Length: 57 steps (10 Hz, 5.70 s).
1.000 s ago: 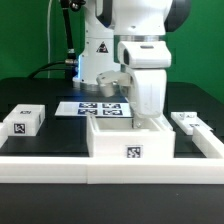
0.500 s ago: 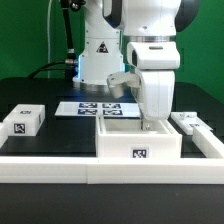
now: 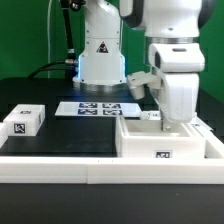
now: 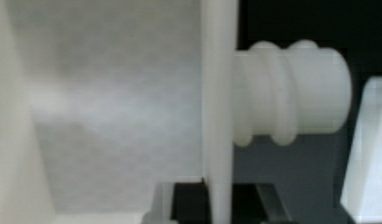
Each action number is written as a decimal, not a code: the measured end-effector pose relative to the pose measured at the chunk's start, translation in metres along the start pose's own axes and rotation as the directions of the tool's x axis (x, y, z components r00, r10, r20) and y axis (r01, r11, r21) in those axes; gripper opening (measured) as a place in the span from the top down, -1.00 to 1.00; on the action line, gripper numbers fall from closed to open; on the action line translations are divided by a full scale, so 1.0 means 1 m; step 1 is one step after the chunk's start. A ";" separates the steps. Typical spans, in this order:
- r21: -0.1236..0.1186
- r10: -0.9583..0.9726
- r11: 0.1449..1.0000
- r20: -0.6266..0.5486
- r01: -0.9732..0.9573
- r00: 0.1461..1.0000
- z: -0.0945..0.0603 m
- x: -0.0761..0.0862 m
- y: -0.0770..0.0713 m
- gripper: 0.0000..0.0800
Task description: Assemble cabinet
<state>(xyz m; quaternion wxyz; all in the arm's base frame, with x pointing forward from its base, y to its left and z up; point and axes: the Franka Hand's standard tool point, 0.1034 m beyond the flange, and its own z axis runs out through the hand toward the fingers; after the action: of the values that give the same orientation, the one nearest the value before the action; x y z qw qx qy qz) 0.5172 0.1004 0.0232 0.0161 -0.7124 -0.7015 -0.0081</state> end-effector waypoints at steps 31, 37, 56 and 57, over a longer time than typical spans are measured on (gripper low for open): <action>0.006 0.132 0.991 -0.009 -0.132 0.991 -0.025 0.062 -0.080 -0.99; 0.041 0.120 0.992 -0.040 -0.118 0.992 0.014 0.070 -0.112 -0.99; -0.010 0.139 0.990 -0.009 -0.139 0.990 -0.034 0.050 -0.087 0.83; -0.018 0.123 0.992 -0.008 -0.123 0.992 -0.038 0.041 -0.081 0.83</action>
Offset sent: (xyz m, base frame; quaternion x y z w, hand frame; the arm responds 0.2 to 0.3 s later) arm 0.0168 0.0266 0.0073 0.0107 0.0116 0.0164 0.9997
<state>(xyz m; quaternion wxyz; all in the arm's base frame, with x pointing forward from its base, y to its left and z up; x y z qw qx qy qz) 0.4370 0.1418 0.0632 0.0126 -0.7543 -0.6562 -0.0162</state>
